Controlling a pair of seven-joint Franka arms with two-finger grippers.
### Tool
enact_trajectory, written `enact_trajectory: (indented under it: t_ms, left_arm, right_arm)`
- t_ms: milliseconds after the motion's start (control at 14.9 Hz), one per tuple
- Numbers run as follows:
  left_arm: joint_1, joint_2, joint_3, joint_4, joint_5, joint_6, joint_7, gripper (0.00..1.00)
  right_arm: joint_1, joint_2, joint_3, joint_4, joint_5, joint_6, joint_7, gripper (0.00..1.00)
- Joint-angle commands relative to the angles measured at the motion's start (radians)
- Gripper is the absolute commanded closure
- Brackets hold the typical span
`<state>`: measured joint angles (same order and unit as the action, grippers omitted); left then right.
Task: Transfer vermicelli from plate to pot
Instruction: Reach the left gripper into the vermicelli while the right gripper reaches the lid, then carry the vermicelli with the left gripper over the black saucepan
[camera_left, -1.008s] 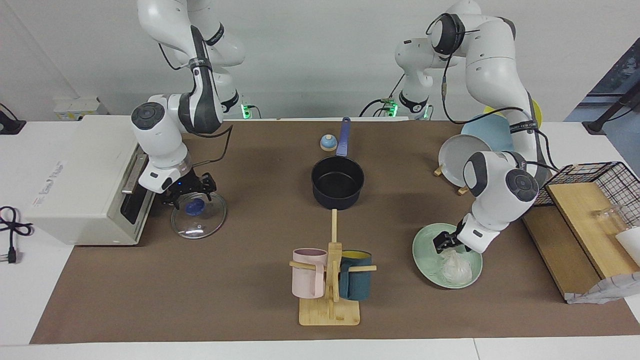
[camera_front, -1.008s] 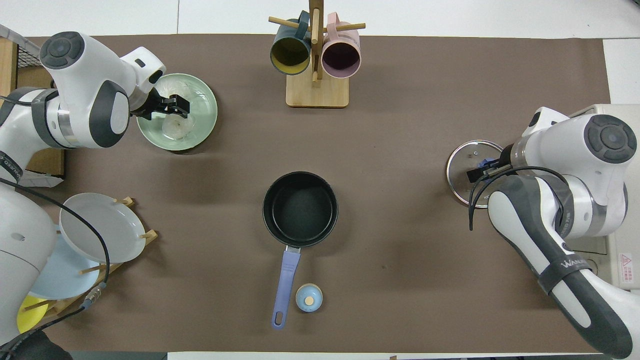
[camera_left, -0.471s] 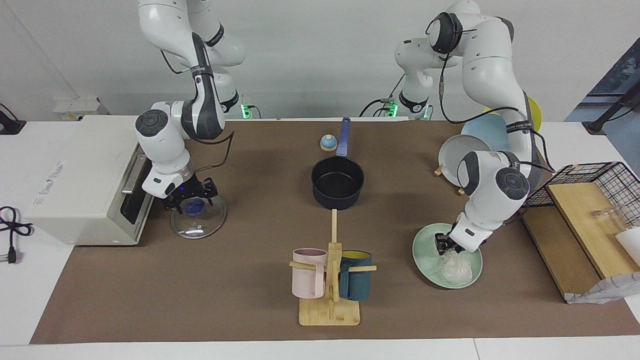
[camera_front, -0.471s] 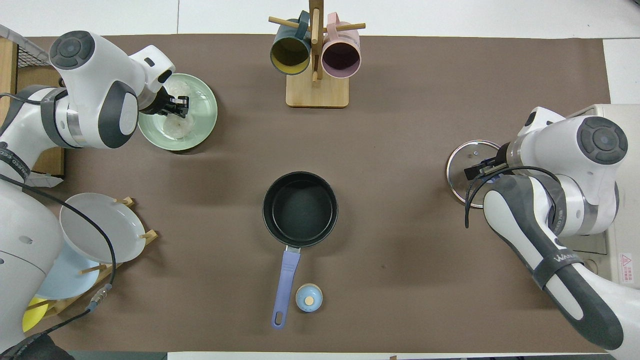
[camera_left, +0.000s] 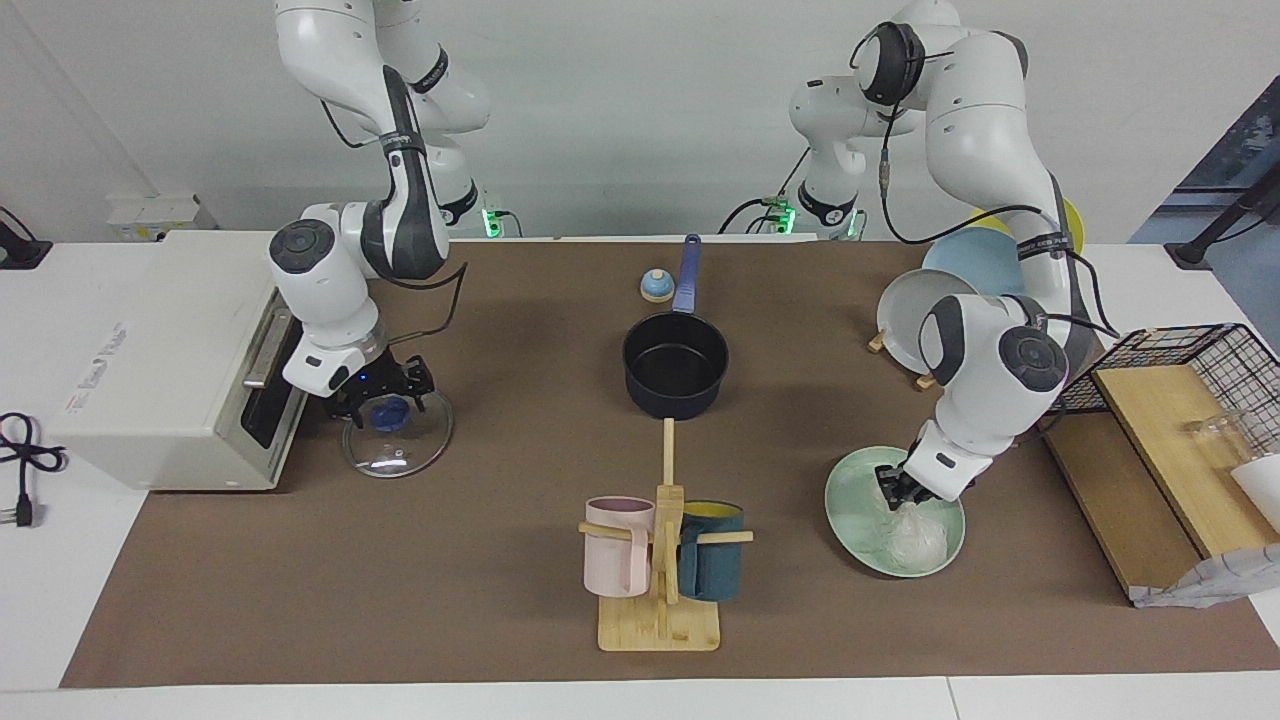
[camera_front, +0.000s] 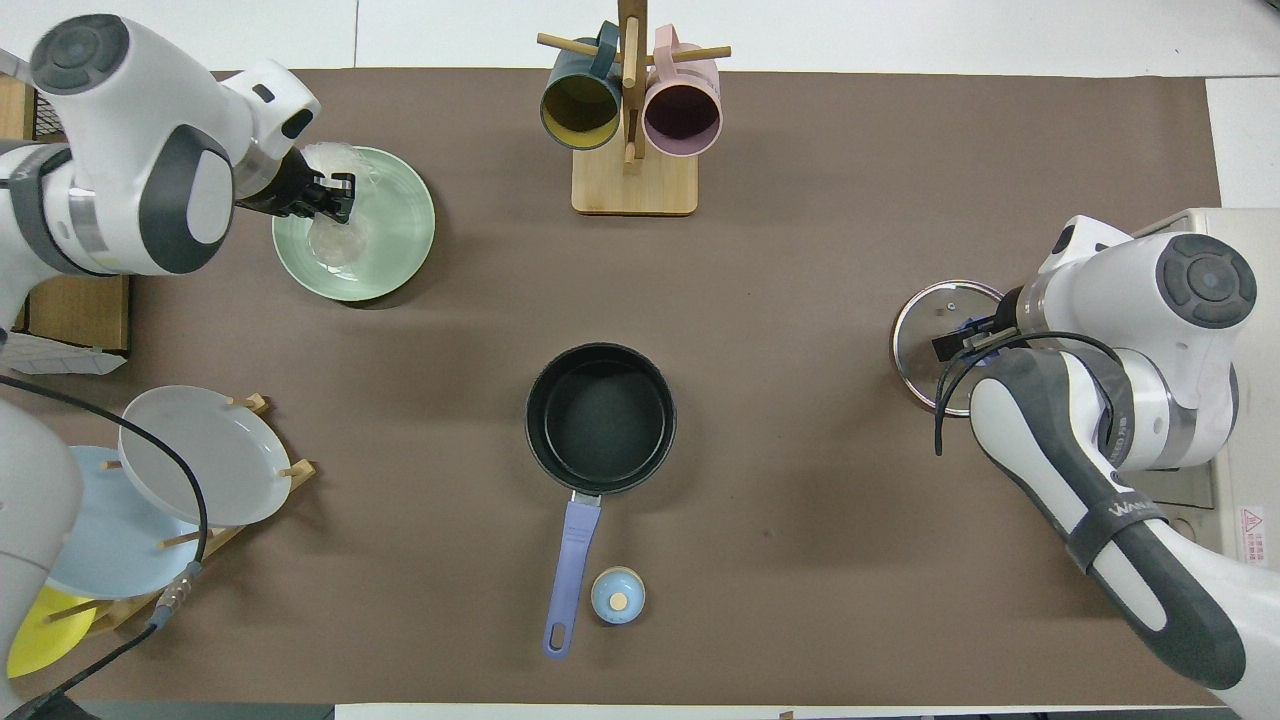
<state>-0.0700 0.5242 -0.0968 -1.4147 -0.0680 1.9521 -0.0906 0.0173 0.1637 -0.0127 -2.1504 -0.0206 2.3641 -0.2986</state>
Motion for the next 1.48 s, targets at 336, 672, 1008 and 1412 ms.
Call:
enact_trajectory:
  t_ms: [336,672,1008,1412]
  left_arm:
    - [-0.034,-0.307,-0.032,0.004,-0.160,-0.346,-0.217,1.00]
    - [-0.198,-0.445,-0.066,-0.189,-0.217,-0.342,-0.437,1.00]
    - [-0.391,-0.544,-0.066,-0.510,-0.260,-0.024,-0.560,1.00]
    - [-0.444,-0.440,-0.063,-0.631,-0.257,0.235,-0.544,1.00]
  right_arm:
    - [-0.005,0.013,0.008,0.007,0.010,-0.005,-0.020,0.14]
    - [-0.002,0.013,0.008,0.009,0.010,-0.009,-0.024,0.35]
    - [0.001,0.016,0.008,0.064,0.010,-0.069,-0.020,0.41]
    - [0.021,0.022,0.020,0.322,0.013,-0.345,0.080,0.46]
